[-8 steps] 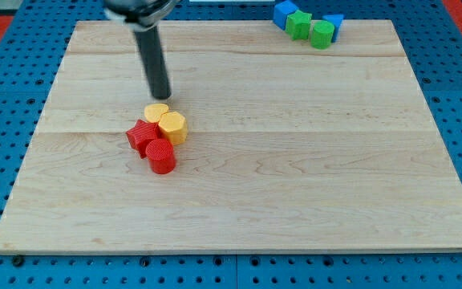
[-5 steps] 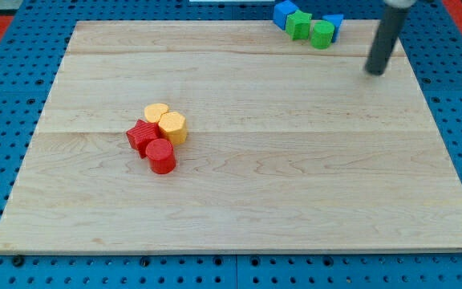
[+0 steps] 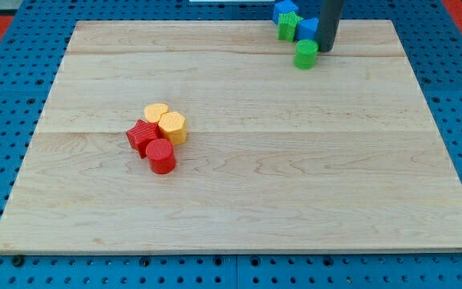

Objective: Push the green circle into the group of blocks

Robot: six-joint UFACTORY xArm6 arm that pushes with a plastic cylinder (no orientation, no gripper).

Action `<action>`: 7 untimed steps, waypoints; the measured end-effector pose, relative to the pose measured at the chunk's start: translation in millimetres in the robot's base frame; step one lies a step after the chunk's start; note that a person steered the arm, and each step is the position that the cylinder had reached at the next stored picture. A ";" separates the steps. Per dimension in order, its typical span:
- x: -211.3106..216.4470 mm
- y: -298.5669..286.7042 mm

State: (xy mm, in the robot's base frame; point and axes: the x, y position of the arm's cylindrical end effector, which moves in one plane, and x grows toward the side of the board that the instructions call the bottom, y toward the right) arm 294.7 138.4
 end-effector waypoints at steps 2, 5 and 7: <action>28.1 -23.3; 70.0 -126.7; 117.4 -165.7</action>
State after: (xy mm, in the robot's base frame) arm 412.1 -27.3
